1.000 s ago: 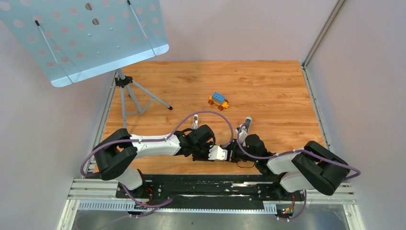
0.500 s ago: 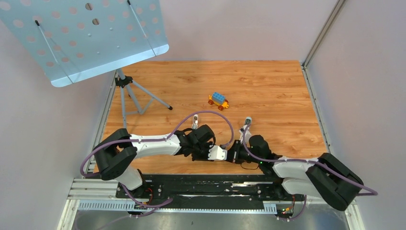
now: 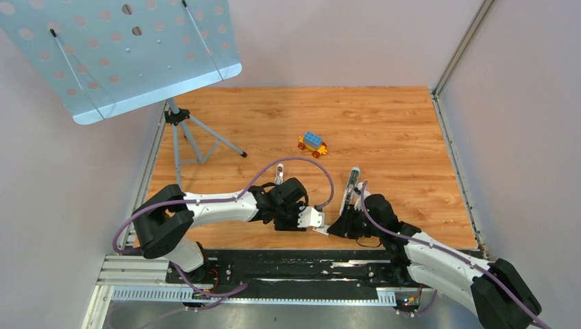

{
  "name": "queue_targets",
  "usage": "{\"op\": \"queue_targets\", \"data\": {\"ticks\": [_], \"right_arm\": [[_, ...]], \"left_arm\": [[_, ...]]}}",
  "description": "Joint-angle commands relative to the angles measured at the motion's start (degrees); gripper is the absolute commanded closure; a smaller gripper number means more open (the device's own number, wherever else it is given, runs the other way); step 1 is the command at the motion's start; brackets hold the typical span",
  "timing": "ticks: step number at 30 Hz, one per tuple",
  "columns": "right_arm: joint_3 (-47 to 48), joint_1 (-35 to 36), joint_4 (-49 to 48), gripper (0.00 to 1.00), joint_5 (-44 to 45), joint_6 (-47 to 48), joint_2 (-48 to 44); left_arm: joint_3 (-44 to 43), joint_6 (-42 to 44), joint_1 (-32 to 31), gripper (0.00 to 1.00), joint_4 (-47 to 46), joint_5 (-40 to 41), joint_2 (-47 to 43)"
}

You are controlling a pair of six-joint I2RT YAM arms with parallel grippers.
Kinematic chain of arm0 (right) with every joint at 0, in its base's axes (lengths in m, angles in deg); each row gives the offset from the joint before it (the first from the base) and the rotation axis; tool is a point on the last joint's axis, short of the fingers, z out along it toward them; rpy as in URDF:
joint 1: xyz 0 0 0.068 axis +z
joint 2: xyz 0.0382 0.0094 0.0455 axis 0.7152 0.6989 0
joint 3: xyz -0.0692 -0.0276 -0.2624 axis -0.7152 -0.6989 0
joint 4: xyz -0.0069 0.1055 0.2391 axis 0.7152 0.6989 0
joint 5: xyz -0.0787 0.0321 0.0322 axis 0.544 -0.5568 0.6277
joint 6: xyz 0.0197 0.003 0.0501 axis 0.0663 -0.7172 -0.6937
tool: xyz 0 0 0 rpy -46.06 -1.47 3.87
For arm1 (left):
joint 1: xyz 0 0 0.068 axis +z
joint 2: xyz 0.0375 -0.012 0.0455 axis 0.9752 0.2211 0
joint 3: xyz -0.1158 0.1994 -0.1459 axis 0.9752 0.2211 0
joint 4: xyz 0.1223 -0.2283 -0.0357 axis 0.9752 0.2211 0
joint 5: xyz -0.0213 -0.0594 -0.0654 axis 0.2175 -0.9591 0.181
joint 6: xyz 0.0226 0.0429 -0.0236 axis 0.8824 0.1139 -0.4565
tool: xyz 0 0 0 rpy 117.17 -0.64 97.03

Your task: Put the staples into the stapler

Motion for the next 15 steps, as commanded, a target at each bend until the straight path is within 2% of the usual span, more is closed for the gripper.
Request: {"op": "queue_targets", "data": {"ticks": [1,3,4,5,6,15], "right_arm": [[2.78,-0.9,9.92,0.71,2.27,0.64,-4.42],[3.42,-0.91,12.0,0.67,2.99,0.22,-6.07],[3.82,-0.91,13.46,0.65,3.27,0.09,-6.85],[4.17,-0.92,14.38,0.64,3.54,-0.09,-7.51],[4.42,-0.92,15.08,0.64,3.73,-0.26,-8.21],[7.88,-0.78,16.04,0.63,5.28,-3.18,-9.91]], "left_arm": [[-0.45,-2.62,-0.41,0.56,-1.35,-0.88,-3.91],[-0.23,-3.64,-0.43,0.53,-2.18,-0.67,-5.51],[-0.01,-4.16,-0.43,0.48,-2.53,-0.56,-6.28],[0.15,-4.56,-0.39,0.18,-2.95,-0.53,-7.07],[0.34,-4.96,-0.43,0.01,-3.24,-0.53,-7.87],[2.07,-17.56,1.54,0.0,-8.45,7.47,-17.71]]}}
